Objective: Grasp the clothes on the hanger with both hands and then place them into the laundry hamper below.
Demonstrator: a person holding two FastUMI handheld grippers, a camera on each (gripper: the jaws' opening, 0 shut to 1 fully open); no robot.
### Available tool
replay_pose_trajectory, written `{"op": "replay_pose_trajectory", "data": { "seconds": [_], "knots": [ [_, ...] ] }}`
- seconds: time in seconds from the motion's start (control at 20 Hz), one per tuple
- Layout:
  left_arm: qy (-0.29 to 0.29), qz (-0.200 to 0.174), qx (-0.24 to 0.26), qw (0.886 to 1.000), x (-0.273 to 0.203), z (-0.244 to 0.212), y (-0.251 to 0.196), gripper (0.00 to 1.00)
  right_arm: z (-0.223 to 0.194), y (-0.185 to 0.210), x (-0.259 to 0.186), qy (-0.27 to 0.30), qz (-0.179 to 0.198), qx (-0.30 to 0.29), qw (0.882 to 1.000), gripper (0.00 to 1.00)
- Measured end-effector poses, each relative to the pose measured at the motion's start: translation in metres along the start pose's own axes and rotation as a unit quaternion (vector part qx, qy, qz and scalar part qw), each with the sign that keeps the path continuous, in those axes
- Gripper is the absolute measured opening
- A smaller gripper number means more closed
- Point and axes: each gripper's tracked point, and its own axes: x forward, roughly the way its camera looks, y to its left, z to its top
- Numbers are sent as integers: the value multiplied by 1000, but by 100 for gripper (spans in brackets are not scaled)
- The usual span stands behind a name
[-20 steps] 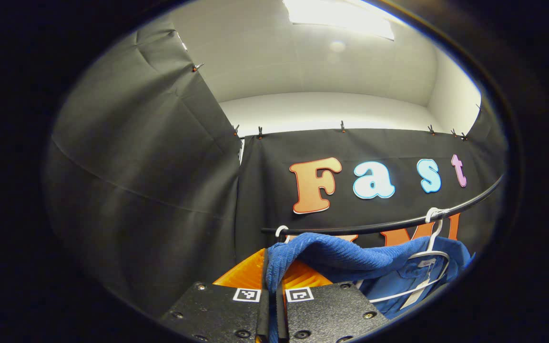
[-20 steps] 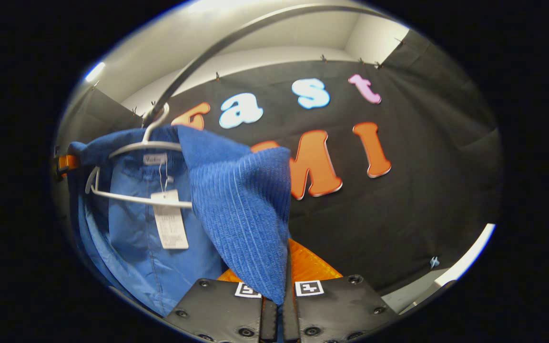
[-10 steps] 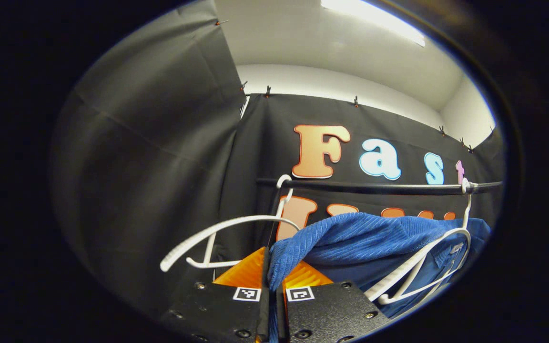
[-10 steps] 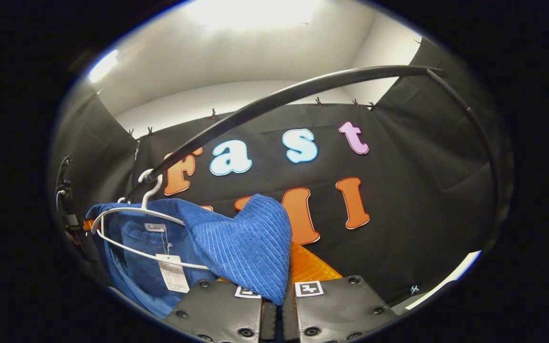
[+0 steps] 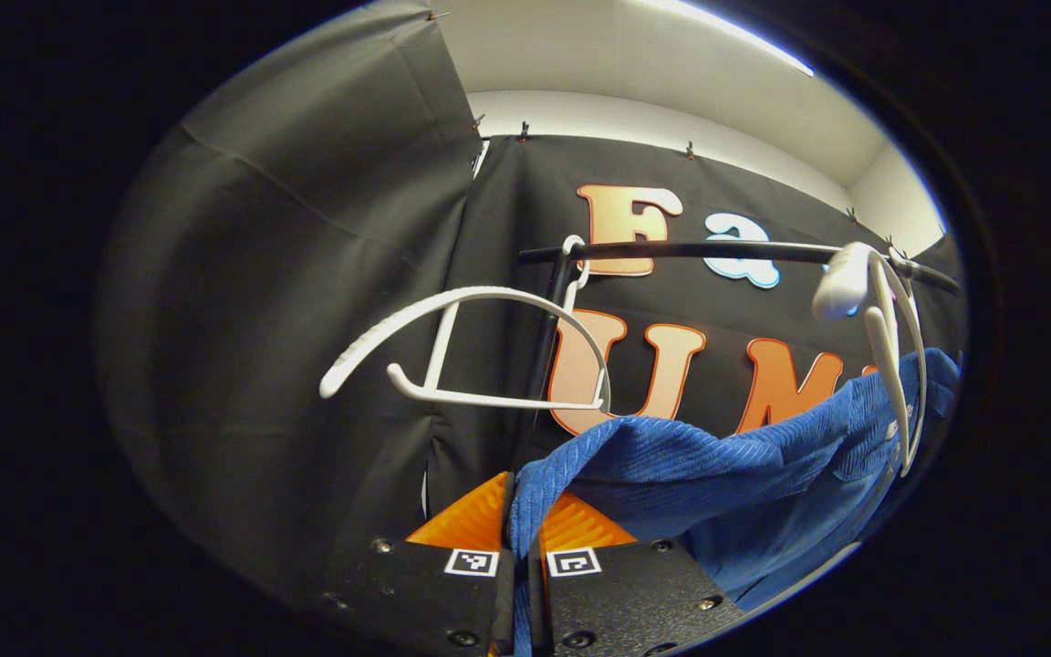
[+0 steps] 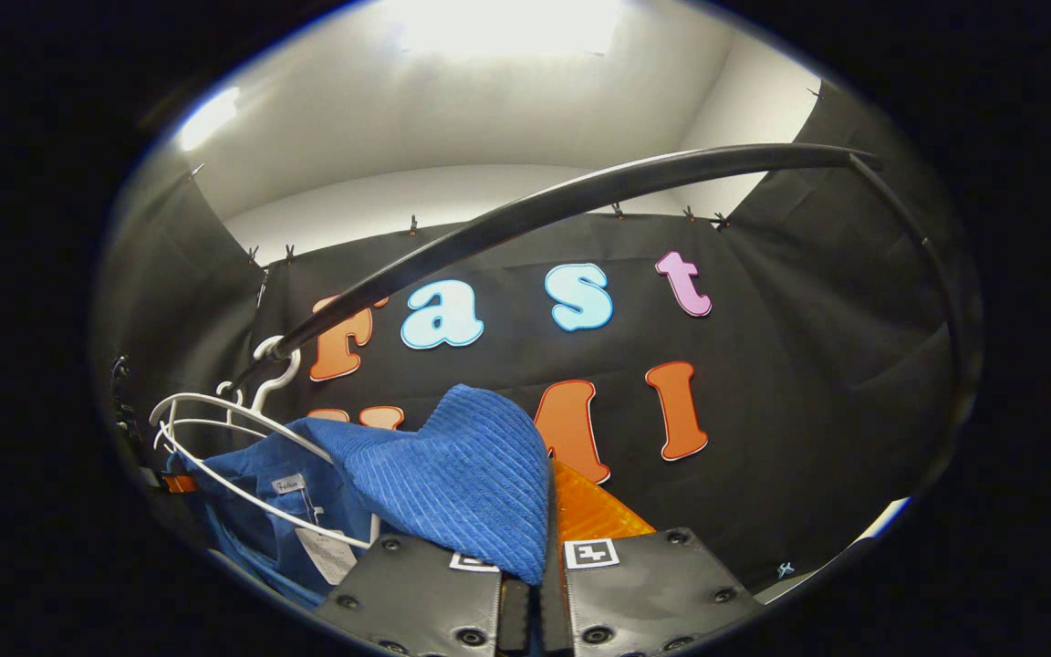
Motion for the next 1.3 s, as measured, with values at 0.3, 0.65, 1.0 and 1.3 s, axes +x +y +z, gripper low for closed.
{"op": "replay_pose_trajectory", "data": {
  "seconds": [0.3,0.65,1.0,1.3],
  "knots": [
    [8,20,17,1000,-23,-13,-4,6,-15,-31,37,11,-21,-18,1000,18],
    [32,56,42,997,-54,-43,-29,6,-64,-77,79,55,-12,7,998,18],
    [56,55,78,994,-84,-68,-72,6,-93,-94,75,85,35,-13,996,18],
    [65,32,69,995,-104,-77,-114,6,-108,-54,57,110,110,2,988,18]
  ]
}}
